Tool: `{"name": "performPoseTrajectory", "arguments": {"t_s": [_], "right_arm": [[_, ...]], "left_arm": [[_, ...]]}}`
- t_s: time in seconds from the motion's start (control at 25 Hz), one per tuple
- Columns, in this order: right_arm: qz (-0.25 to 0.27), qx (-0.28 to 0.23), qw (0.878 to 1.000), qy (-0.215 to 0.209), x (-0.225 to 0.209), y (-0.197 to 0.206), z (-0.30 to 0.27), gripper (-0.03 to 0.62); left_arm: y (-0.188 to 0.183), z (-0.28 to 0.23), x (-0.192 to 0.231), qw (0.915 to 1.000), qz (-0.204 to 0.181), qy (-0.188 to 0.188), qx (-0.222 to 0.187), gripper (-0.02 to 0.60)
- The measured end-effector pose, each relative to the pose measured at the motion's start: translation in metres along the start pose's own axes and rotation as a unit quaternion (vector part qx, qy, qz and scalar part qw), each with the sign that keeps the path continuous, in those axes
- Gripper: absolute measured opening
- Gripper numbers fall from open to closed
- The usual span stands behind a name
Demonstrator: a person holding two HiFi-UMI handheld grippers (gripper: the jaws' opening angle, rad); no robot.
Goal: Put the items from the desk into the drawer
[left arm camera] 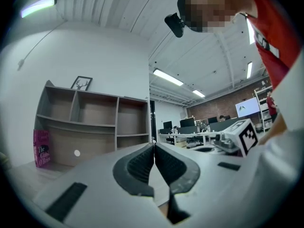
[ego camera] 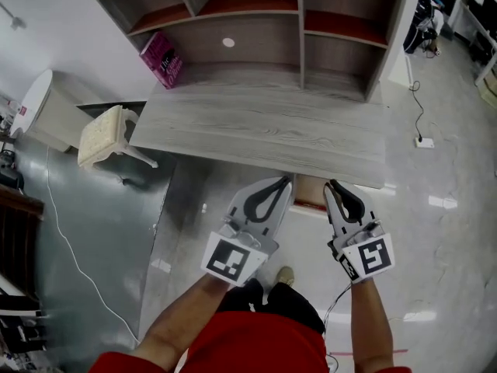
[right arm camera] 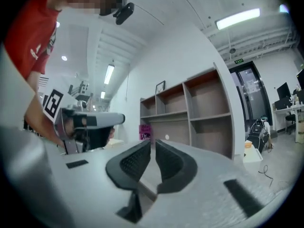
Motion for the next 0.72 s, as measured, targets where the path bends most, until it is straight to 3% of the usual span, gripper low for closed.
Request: {"name": "performPoseTrajectory", "arguments": {"t_s": [0.24,0.72], "right_arm": [[0.026,-0.046,0.999,-0.001,0.030,-0.058,-0.006,0.012],[0.032,-0.085,0.996,0.020,0.089,-0.109,-0.014,0.005]], "left_arm": [[-0.033,0.013,0.011,0.9993,-0.001,0.020,-0.032,0.009],[-0.072,0.049,0.029,0.9954,0.005,0.075,-0.059,0.009]]}}
Point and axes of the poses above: the fingertips, and each gripper's own axes: z backward along the fingers, x to its left, y out of its underside, the point moved 10 cm from there along z, backward along the fingers, and after that the axes turned 4 degrees about -y, right-handed, at the moved point
